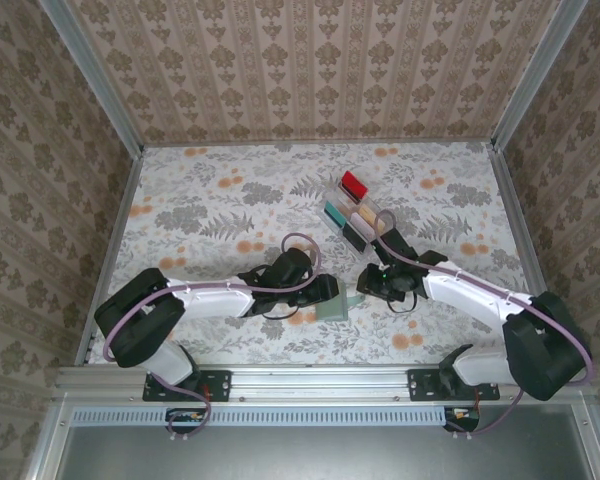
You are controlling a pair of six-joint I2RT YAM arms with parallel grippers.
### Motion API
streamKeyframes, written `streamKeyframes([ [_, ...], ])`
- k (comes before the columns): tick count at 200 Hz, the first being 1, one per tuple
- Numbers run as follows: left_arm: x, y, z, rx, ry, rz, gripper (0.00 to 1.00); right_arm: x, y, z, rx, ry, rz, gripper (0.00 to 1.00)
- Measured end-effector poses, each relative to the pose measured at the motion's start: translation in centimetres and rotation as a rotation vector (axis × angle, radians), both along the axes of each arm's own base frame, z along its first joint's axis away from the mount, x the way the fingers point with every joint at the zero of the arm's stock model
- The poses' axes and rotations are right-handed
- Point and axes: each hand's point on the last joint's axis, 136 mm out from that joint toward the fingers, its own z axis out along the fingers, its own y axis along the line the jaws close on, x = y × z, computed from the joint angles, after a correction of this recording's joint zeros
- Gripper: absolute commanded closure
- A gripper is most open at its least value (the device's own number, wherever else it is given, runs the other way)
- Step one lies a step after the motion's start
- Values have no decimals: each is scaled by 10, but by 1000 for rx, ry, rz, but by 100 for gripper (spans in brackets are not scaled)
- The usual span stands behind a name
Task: Put the credit cards into the card holder
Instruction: Close the card holder at the center of the table, then close the button on the card holder.
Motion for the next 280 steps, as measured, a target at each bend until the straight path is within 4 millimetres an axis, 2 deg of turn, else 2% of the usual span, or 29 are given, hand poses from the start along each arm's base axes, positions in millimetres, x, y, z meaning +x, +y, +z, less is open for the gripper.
streamKeyframes([
  [68, 0, 0, 1, -1, -1, 0, 46, -6, 2, -8, 3, 34, 29, 74],
  [110, 1, -2, 3, -6, -4, 0, 46, -9, 4, -13, 4, 56, 41, 81],
  [125, 2, -3, 4, -8, -5, 0, 46, -10, 4, -14, 6, 58, 43, 87],
  [189, 3, -2, 6, 14, -17, -10, 43, -11, 4, -14, 10, 60, 47, 96],
  [235, 7, 17, 19, 103, -85, -2, 41, -11, 5, -14, 15, 62, 50, 97],
  [280, 10, 36, 28, 151, -122, 16, 52, -11, 5, -14, 15, 62, 50, 97],
])
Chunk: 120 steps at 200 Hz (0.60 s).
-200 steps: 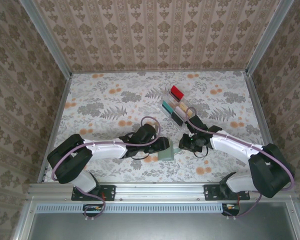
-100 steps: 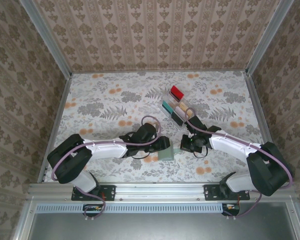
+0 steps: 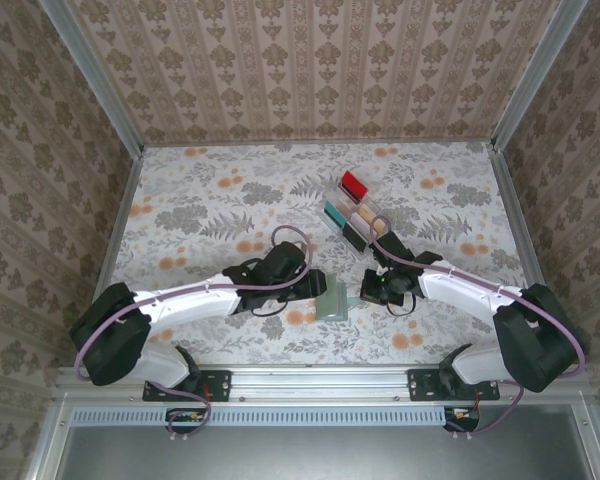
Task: Put the credit cards into the card holder
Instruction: Close the button on the card holder.
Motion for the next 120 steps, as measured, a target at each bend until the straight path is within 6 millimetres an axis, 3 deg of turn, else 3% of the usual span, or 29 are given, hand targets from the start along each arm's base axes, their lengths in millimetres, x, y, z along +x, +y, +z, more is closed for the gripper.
streamKeyframes([
  [59, -1, 8, -23, 56, 43, 6, 56, 0, 0, 0, 0, 0, 0, 97],
  [87, -5, 6, -42, 87, 83, -8, 56, 0, 0, 0, 0, 0, 0, 97],
  [120, -7, 2, -51, 88, 102, -23, 56, 0, 0, 0, 1, 0, 0, 97],
])
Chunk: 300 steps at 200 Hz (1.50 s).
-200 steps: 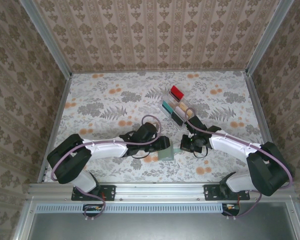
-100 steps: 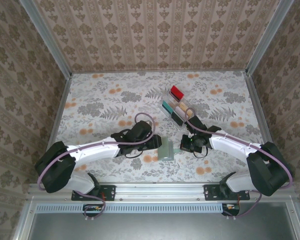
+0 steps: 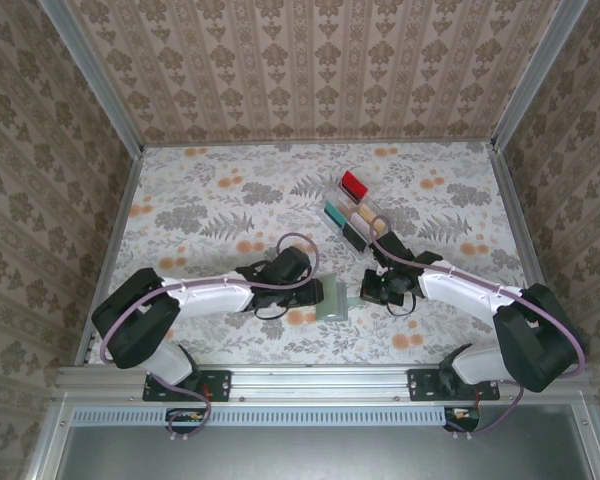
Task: Put the credit cards into the card holder
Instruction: Close the button on the card holder.
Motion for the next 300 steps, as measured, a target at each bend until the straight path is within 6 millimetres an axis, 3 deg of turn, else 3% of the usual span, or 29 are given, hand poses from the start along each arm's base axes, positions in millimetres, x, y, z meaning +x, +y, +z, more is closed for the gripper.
streamKeyframes([
  [106, -1, -13, -12, -8, 16, -25, 58, -1, 6, 10, 46, -13, 13, 97],
  [201, -1, -20, -13, -21, 15, -36, 61, 4, 37, 31, 218, -46, 76, 98],
  [300, 1, -26, -9, -50, 4, -32, 63, 1, 58, 10, 233, 41, 126, 100],
])
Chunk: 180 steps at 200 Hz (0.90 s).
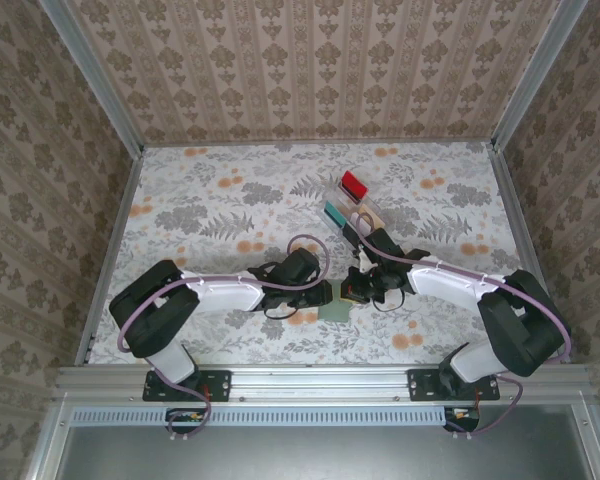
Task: Put the credit cards into the card holder
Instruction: Close the button on the card holder.
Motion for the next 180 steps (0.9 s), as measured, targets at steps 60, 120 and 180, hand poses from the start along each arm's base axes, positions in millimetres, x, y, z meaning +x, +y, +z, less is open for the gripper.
streamKeyframes([
  [60, 0, 0, 0, -3, 3, 6, 64, 4, 0, -8, -14, 19, -32, 100],
  [120, 0, 0, 0, -3, 3, 6, 63, 7, 2, -11, -17, 32, -47, 100],
  [180, 0, 0, -1, 1, 8, 9, 63, 9, 7, -12, -22, 38, -38, 100],
])
